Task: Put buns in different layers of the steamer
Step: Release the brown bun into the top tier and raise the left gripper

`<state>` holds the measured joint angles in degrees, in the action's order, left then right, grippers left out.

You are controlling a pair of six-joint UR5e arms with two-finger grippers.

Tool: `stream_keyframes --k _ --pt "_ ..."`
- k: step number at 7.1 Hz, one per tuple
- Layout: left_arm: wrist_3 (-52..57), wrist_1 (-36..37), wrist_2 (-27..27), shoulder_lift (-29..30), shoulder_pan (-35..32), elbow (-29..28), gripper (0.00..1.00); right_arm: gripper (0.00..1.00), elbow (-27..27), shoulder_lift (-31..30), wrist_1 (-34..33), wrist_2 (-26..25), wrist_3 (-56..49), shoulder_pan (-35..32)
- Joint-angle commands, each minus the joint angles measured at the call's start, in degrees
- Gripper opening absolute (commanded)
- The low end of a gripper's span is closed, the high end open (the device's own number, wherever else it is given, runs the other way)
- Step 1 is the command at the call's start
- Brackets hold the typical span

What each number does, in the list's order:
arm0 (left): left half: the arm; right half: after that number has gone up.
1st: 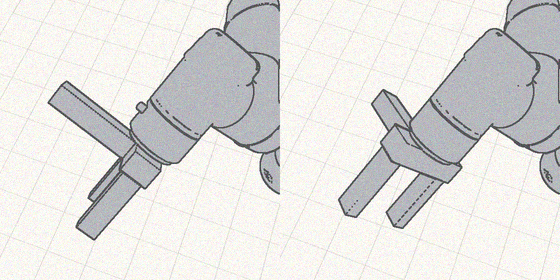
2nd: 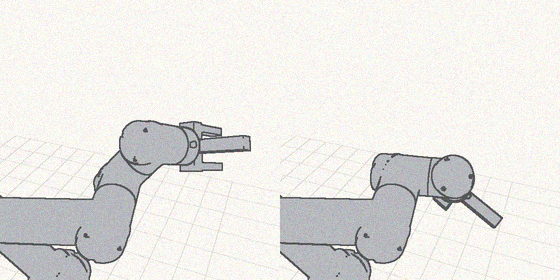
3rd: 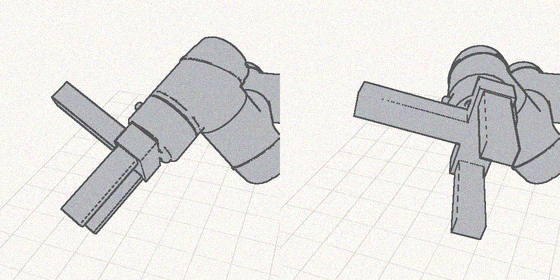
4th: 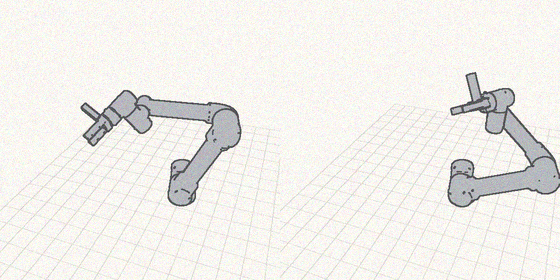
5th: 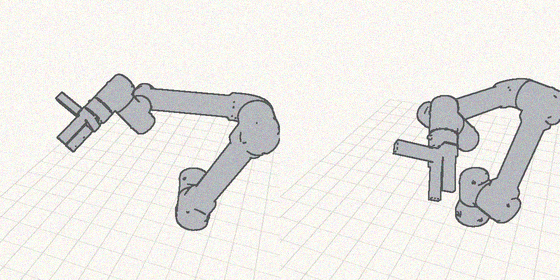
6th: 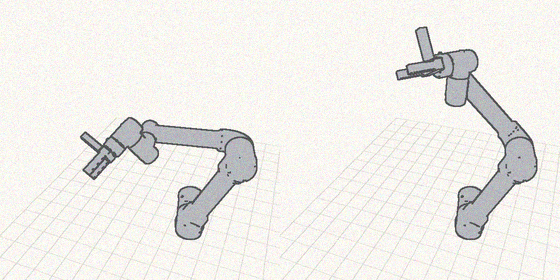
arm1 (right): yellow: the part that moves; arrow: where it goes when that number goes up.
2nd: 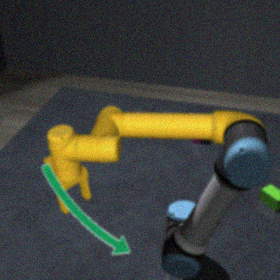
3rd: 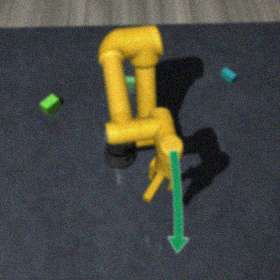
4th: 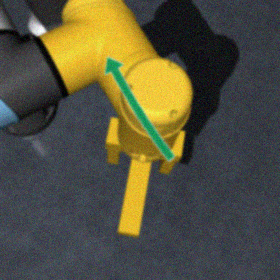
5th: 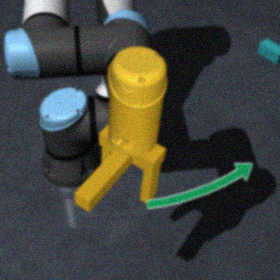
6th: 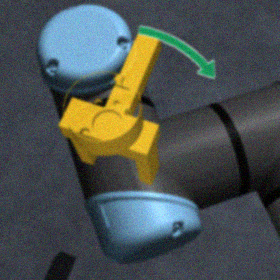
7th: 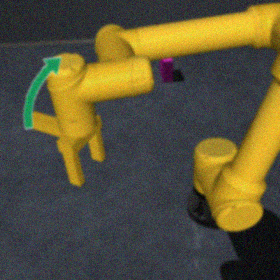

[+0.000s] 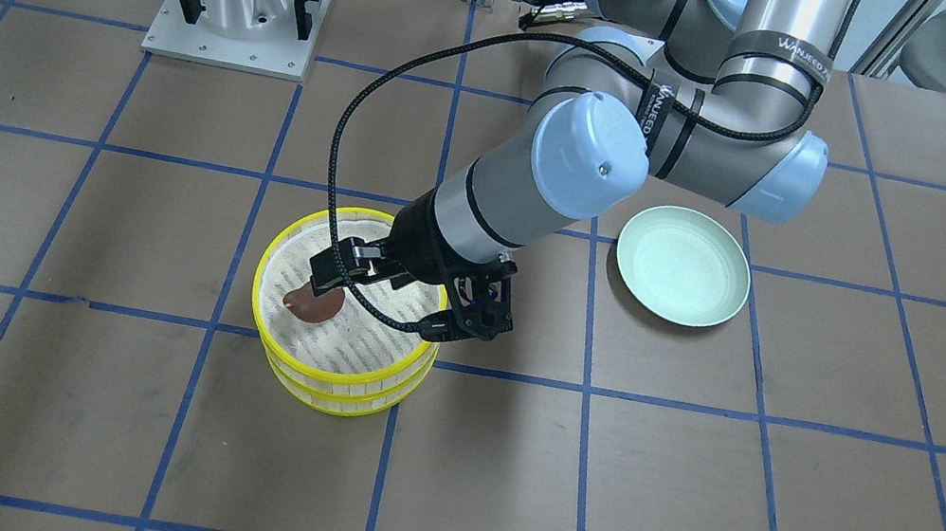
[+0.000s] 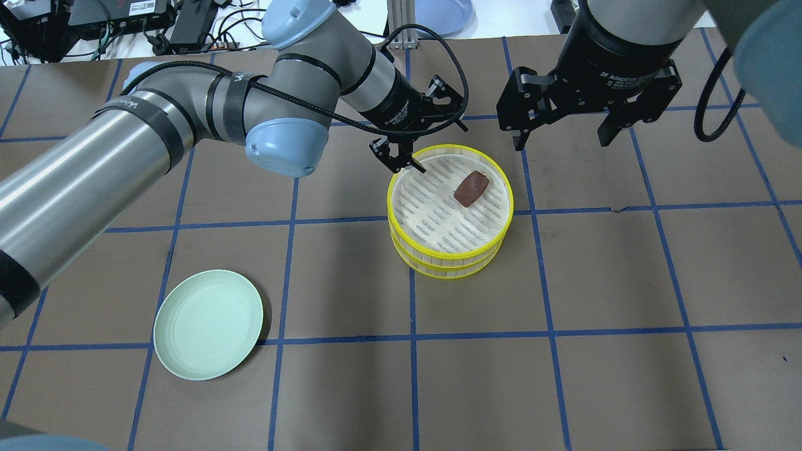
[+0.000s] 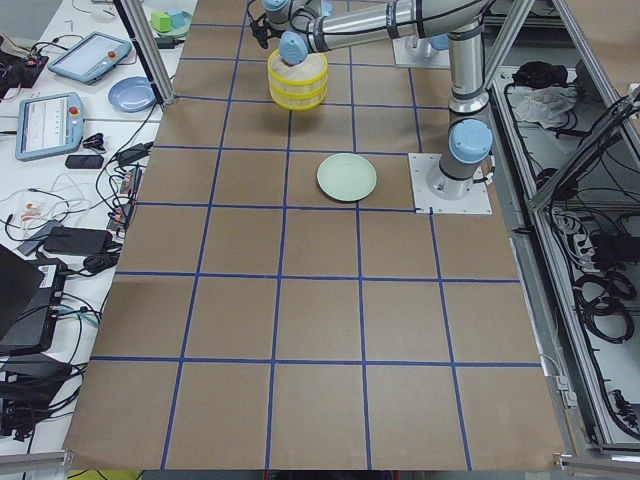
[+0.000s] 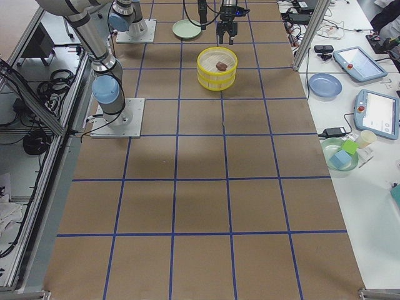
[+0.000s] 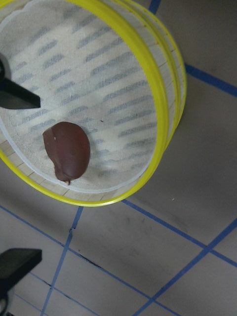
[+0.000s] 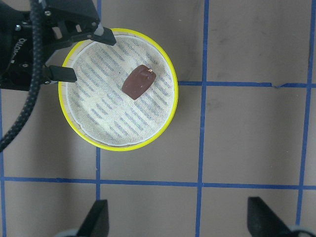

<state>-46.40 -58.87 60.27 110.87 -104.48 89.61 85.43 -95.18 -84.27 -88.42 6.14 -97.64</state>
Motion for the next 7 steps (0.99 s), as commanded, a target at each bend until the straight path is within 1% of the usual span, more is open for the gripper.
stream_keyframes --k 1,2,3,5,6,7 --pt "5.2 -1.2 3.9 -3.6 4.3 -0.3 1.00 1.00 0.0 0.0 0.1 0.0 0.0 0.0" --pt "10.1 -2.9 4.6 -5.8 7.0 -0.5 1.00 1.00 0.0 0.0 0.0 0.0 0.0 0.0" --pt "17.8 -4.9 10.1 -8.1 8.7 -0.8 1.00 1.00 0.0 0.0 0.0 0.1 0.0 -0.1" --pt "34.4 -14.4 28.0 -13.6 9.6 -0.9 1.00 1.00 0.0 0.1 -0.2 0.2 -0.1 -0.2" --pt "35.4 -18.6 30.4 -16.5 9.8 -1.0 1.00 1.00 0.0 0.1 -0.2 0.3 0.0 -0.2" --pt "35.5 -22.1 30.9 -19.4 10.3 -1.0 1.00 1.00 0.1 0.1 -0.2 0.3 0.0 -0.2"
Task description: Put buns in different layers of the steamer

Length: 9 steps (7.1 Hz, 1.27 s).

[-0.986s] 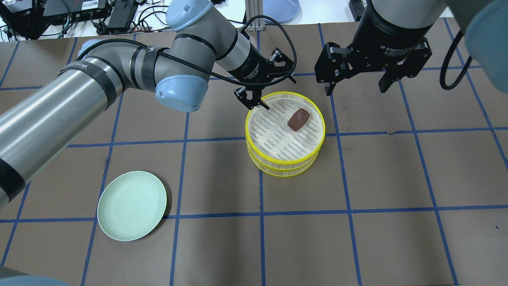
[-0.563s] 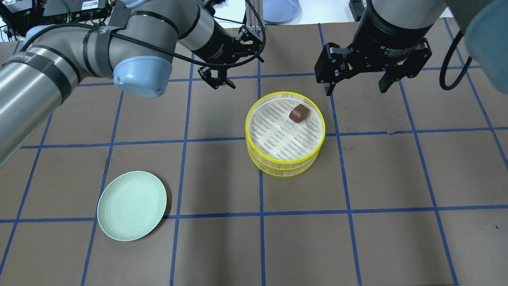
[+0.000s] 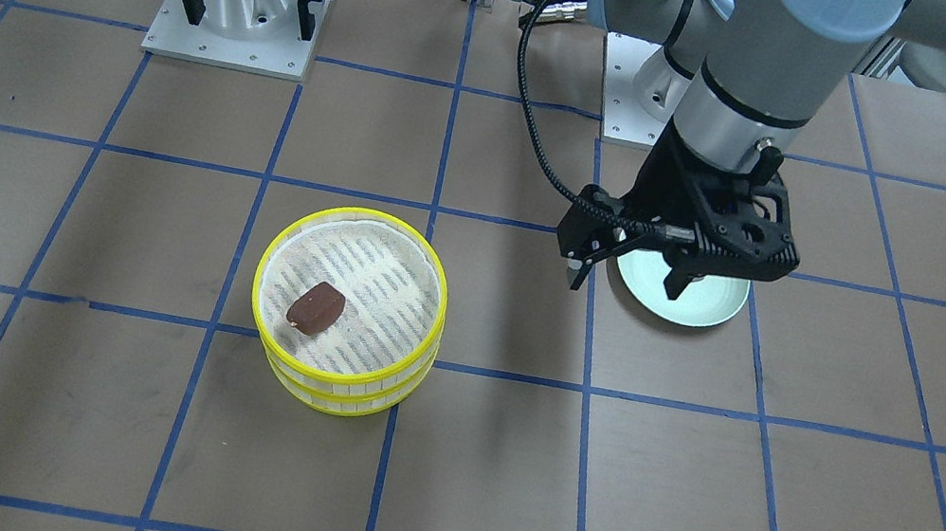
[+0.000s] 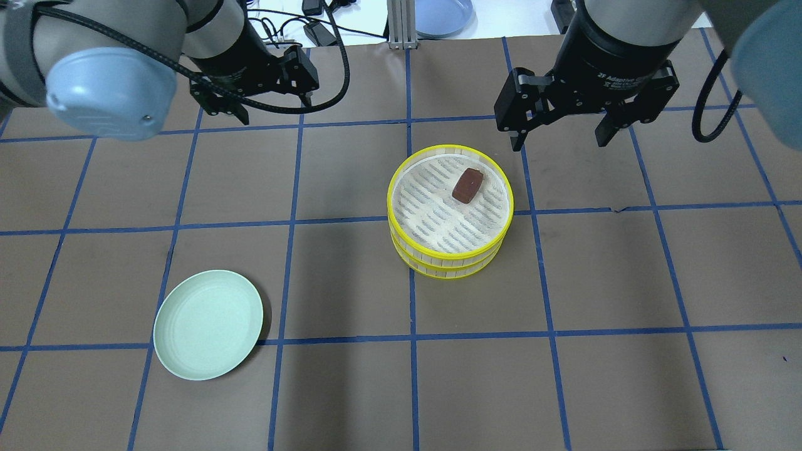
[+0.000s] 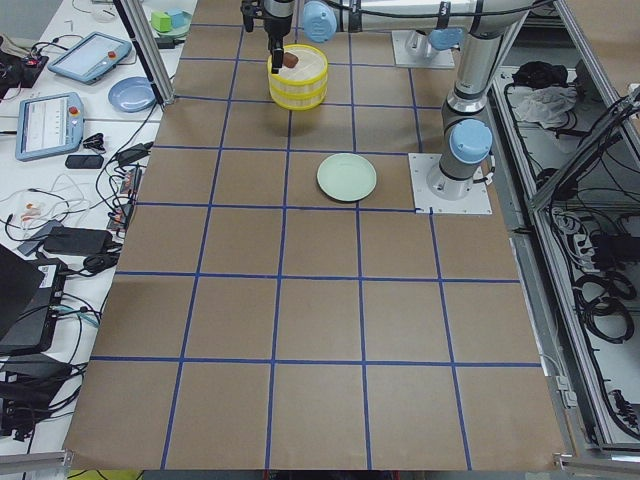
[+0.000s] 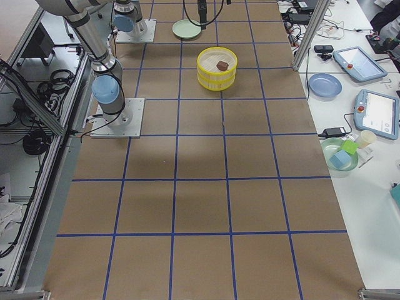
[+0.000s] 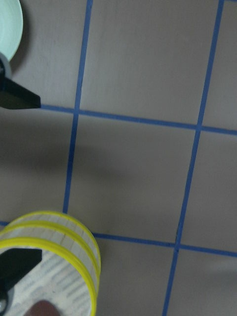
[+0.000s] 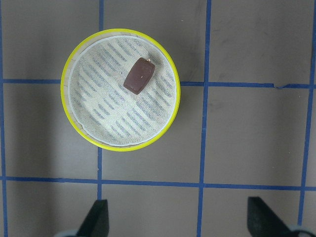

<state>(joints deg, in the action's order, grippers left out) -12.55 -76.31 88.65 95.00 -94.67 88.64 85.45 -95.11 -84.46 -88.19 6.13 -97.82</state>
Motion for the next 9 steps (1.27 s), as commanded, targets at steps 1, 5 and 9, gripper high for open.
stream_keyframes --k 1,5,9 --pt "2.3 -8.9 6.9 -5.8 0.6 0.0 1.00 1.00 0.1 0.0 0.0 -0.1 0.0 0.0" --pt "7.3 -11.1 4.0 -10.4 1.0 0.7 1.00 1.00 0.1 0.0 -0.2 -2.2 0.4 0.0" --pt "9.6 -12.6 1.3 -11.8 3.4 0.7 1.00 1.00 0.1 0.0 0.0 -2.2 0.5 0.0"
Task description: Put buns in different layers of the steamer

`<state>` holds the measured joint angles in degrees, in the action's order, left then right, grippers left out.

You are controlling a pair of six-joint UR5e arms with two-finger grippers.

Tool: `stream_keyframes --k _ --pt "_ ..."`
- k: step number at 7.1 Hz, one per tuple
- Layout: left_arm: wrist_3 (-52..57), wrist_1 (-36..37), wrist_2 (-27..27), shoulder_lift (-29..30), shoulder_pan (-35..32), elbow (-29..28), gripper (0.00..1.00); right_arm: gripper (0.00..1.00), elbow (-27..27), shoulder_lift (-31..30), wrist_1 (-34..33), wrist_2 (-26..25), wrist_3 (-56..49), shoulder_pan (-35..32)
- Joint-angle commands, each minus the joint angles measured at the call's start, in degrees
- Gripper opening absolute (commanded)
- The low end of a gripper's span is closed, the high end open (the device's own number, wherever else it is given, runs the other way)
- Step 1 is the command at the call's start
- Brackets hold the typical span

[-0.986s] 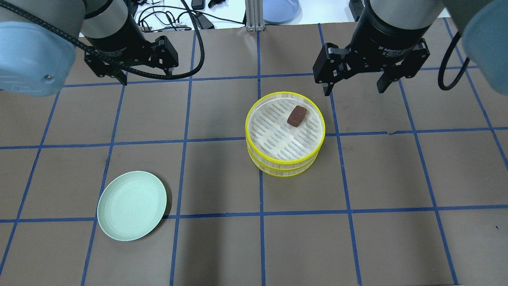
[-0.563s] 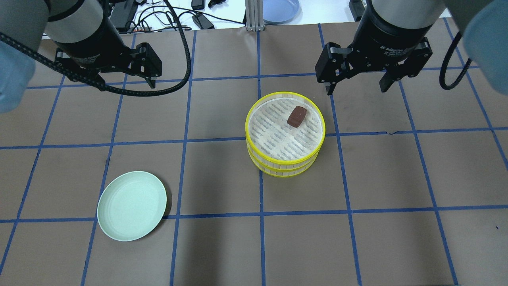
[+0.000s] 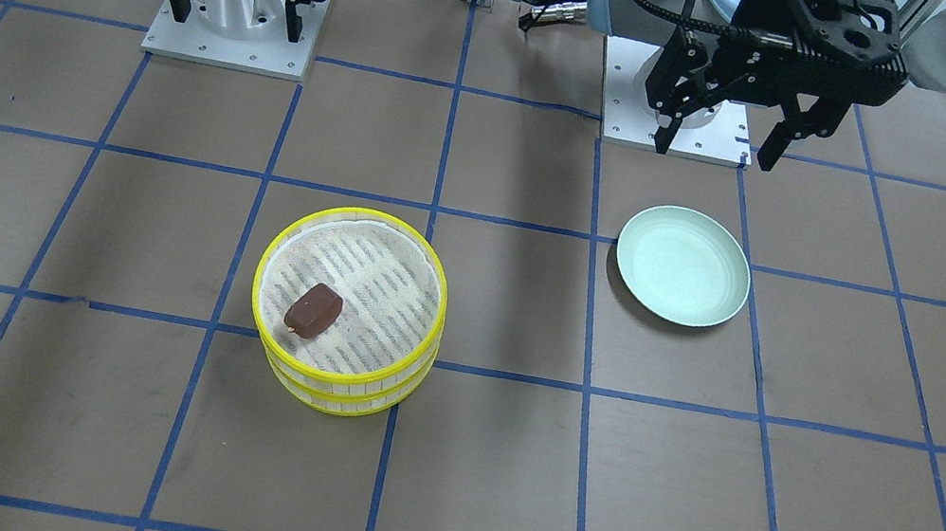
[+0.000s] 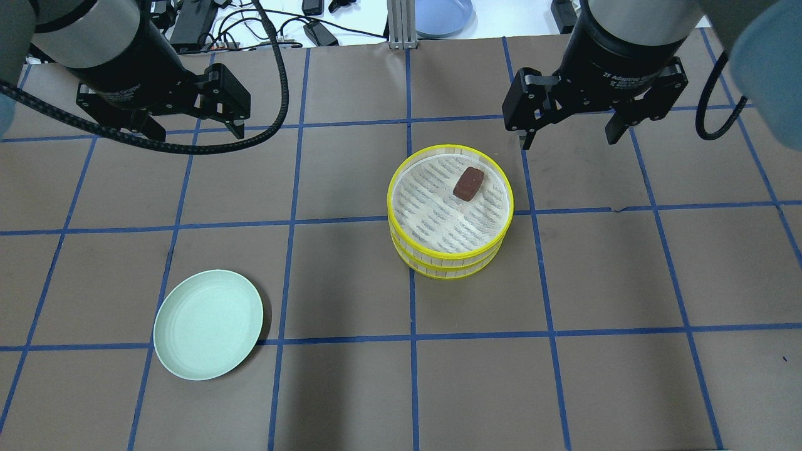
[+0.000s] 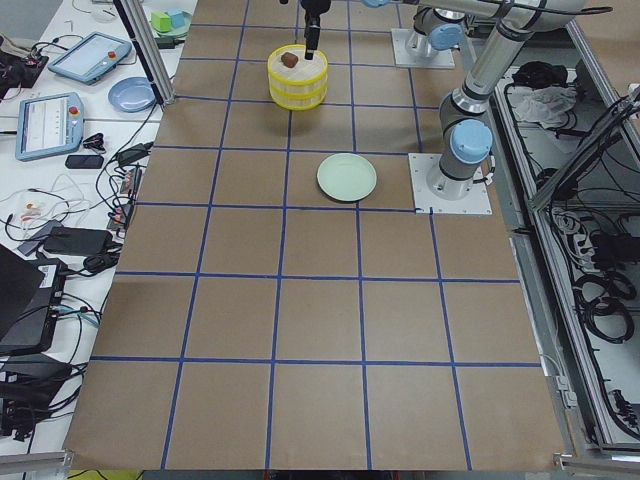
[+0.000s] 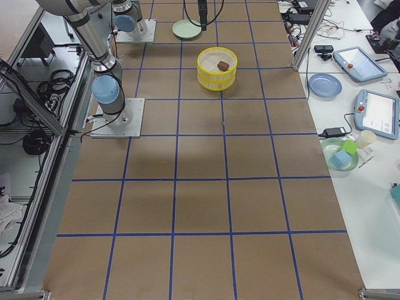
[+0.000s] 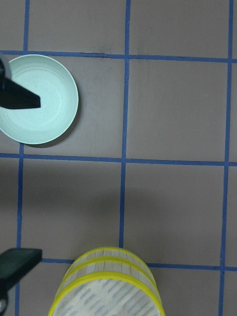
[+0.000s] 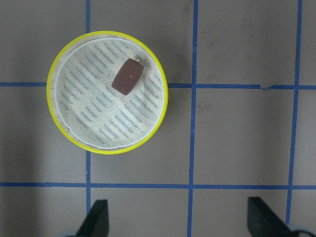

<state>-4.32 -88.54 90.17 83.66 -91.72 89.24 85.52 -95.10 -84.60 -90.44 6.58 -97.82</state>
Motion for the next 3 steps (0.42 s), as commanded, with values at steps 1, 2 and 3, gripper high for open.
stream_keyframes --k 1,2,3 --pt "3.1 -0.4 -0.3 -0.5 0.8 0.3 1.00 1.00 0.0 0.0 0.1 0.0 0.0 0.1" --pt "3.0 -0.3 -0.4 -0.5 0.8 0.4 1.00 1.00 0.0 0.0 0.1 -0.1 0.0 0.1" --pt "2.9 -0.4 -0.4 -0.5 0.8 0.5 1.00 1.00 0.0 0.0 0.1 0.0 -0.1 0.1"
